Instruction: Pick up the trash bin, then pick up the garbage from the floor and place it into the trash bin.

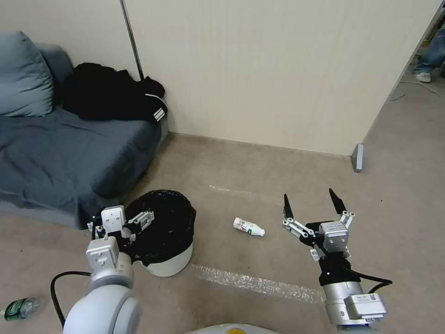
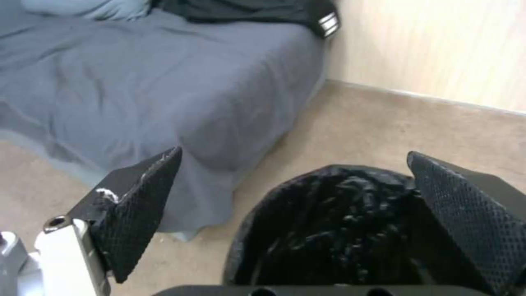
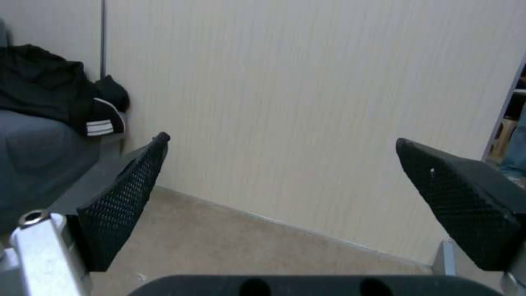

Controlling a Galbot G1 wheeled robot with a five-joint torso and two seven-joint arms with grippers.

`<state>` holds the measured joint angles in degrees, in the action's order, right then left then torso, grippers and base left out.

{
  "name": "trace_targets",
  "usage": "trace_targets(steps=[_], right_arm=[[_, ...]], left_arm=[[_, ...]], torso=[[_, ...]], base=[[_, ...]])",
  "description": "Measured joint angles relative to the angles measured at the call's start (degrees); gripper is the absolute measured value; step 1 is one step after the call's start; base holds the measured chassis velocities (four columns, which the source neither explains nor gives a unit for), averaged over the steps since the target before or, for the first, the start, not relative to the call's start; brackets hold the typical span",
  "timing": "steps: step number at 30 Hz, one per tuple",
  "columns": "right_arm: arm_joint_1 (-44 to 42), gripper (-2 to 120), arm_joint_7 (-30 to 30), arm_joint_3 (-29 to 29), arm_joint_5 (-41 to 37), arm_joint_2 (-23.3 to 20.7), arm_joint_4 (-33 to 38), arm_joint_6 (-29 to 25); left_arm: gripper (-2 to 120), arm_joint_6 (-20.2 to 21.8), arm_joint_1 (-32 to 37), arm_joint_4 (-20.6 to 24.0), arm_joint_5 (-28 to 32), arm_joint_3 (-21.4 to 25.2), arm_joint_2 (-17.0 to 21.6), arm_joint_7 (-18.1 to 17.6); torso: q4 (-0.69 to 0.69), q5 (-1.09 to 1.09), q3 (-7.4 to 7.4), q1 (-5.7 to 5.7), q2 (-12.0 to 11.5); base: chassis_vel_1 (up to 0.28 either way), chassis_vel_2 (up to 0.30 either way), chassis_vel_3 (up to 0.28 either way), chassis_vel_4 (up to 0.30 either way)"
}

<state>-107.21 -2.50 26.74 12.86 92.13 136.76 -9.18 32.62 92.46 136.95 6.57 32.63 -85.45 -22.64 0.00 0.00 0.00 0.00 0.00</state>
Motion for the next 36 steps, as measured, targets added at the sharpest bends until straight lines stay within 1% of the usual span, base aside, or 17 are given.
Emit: trace_targets(steps=[3, 4, 7, 12, 15, 26, 33, 36], right_arm=[[0.01, 100, -0.01, -0.03, 0.01, 0.0, -0.12, -0.03], [0.01, 100, -0.01, -0.03, 0.01, 0.0, -0.12, -0.03], [0.06, 100, -0.01, -0.14, 0.02, 0.0, -0.34, -0.08], [0.08, 100, -0.04, -0.2, 0.02, 0.0, -0.41, -0.1], [0.08, 100, -0.09, -0.12, 0.02, 0.0, -0.52, -0.12], [0.18, 100, -0.23, -0.06, 0.23, 0.0, -0.68, -0.14], [0.2, 100, -0.26, -0.02, 0.35, 0.0, -0.79, -0.13], [0.22, 100, -0.32, 0.02, 0.39, 0.0, -0.83, -0.13]], left_arm=[[100, 1.42, -1.82, -2.05, 3.37, 1.82, 0.34, -1.4], [100, 1.42, -1.82, -2.05, 3.37, 1.82, 0.34, -1.4], [100, 3.08, -3.12, -3.85, 6.05, 2.23, 0.62, -2.52], [100, 3.87, -3.94, -5.55, 6.4, 2.34, 0.69, -3.06], [100, 5.34, -4.56, -7.63, 7.17, 2.68, 0.81, -3.62], [100, 9.49, -5.36, -10.83, 8.76, 3.61, 0.97, -4.25], [100, 9.71, -5.66, -11.9, 9.4, 3.77, 0.87, -4.22], [100, 9.71, -6.01, -13.41, 9.23, 4.22, 0.88, -3.41]], torso=[[0.0, 0.0, 0.0, 0.0, 0.0], [0.0, 0.0, 0.0, 0.0, 0.0], [0.0, 0.0, 0.0, 0.01, 0.0], [0.0, 0.0, 0.0, 0.0, 0.0], [0.0, 0.0, 0.0, 0.0, 0.0], [0.0, 0.0, 0.0, 0.0, 0.0], [0.0, 0.0, 0.0, 0.01, 0.0], [0.0, 0.0, 0.0, 0.01, 0.0]], base=[[0.0, 0.0, 0.0, 0.0], [0.0, 0.0, 0.0, 0.0], [0.0, 0.0, 0.0, 0.0], [0.0, 0.0, 0.0, 0.0], [0.0, 0.0, 0.0, 0.0], [0.0, 0.0, 0.0, 0.0], [0.0, 0.0, 0.0, 0.0], [0.0, 0.0, 0.0, 0.0]])
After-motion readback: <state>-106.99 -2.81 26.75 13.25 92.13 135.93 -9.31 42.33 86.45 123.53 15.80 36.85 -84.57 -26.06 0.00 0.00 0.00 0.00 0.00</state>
